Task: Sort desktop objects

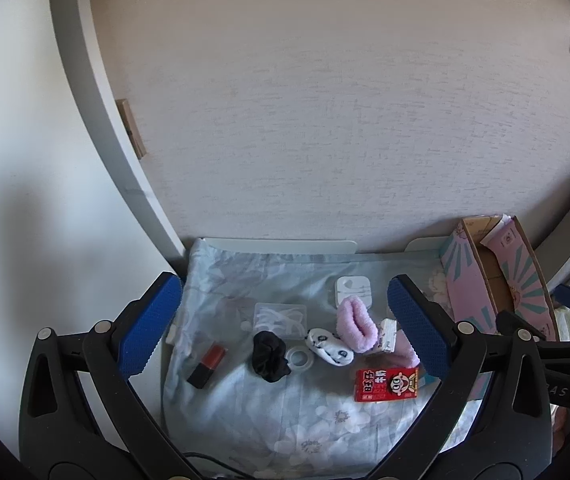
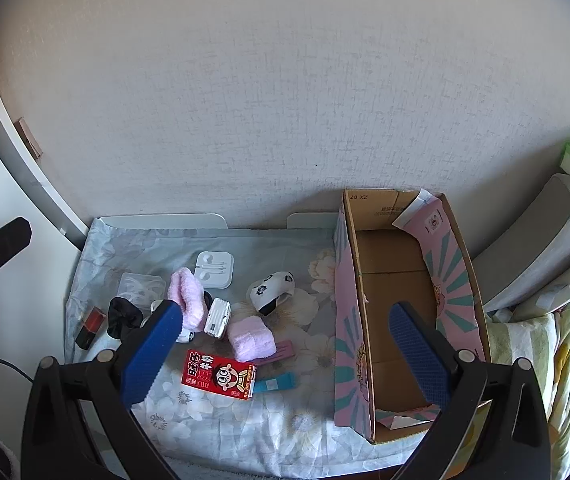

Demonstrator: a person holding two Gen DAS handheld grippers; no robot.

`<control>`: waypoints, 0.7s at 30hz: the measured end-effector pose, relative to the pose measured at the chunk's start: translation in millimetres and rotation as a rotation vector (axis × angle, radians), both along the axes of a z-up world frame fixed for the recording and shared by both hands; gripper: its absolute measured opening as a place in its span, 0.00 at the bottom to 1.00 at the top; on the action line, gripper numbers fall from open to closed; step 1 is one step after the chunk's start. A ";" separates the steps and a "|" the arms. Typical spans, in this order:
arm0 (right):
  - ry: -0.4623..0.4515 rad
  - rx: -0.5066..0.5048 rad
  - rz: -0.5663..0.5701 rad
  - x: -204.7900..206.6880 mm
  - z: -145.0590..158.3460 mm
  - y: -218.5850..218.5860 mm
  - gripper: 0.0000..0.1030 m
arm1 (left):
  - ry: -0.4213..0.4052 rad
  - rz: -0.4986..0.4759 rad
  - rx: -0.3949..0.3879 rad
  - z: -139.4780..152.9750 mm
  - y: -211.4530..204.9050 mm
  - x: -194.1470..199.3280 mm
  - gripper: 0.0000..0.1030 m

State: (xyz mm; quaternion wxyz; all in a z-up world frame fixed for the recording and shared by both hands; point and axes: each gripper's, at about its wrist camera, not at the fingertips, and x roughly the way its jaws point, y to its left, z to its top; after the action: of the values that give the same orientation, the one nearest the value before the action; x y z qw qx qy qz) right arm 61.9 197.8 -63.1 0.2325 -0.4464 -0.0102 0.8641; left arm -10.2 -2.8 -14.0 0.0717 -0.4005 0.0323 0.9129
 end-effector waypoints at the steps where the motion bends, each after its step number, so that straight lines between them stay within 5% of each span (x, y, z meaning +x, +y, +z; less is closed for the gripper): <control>1: 0.004 -0.003 0.003 0.3 0.2 -0.3 1.00 | -0.002 0.005 0.000 -0.6 -2.5 -1.1 1.00; 11: -0.003 -0.021 0.009 -1.1 -4.6 -1.1 1.00 | -0.041 0.035 0.021 -11.7 -23.6 -6.2 1.00; 21: -0.003 -0.080 0.047 1.8 -22.3 1.8 1.00 | -0.133 -0.069 0.023 -45.8 1.0 -15.1 1.00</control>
State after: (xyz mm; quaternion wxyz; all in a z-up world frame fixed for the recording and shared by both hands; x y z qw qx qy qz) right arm 63.7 199.6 -85.3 0.1940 -0.4564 0.0134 0.8682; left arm -25.3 -1.7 -59.8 0.1099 -0.4579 0.0309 0.8816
